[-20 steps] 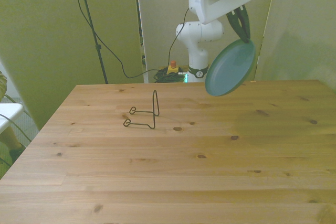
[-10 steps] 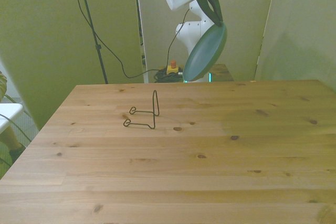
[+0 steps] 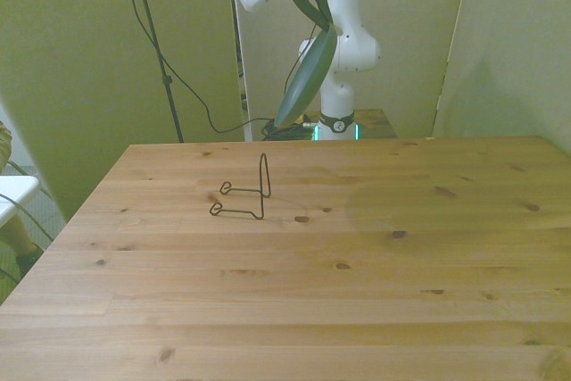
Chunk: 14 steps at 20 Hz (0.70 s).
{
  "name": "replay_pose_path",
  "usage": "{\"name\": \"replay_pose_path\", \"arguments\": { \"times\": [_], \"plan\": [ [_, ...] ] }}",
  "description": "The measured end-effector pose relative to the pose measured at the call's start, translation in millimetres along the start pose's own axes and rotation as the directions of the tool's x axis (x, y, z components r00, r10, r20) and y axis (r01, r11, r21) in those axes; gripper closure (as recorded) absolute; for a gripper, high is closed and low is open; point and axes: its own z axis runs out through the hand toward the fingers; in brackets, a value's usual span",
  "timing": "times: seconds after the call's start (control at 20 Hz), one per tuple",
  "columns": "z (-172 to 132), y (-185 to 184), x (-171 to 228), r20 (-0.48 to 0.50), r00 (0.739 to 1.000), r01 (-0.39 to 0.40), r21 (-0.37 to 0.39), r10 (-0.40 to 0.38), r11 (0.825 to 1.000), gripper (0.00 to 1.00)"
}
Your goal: Load the plate
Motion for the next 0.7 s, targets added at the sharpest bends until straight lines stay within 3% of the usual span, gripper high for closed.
{"name": "replay_pose_path", "arguments": {
  "times": [0.3, 0.4, 0.7],
  "plan": [
    [-25, 35, 21, -0.023, 0.999, -0.049, 0.03, 0.049, 0.998, 1.0],
    [-19, 42, 45, -0.015, 0.997, -0.069, 0.011, 0.069, 0.998, 1.0],
    [-27, 66, 59, -0.009, 0.996, -0.085, 0.038, 0.086, 0.996, 1.0]
  ]
}}
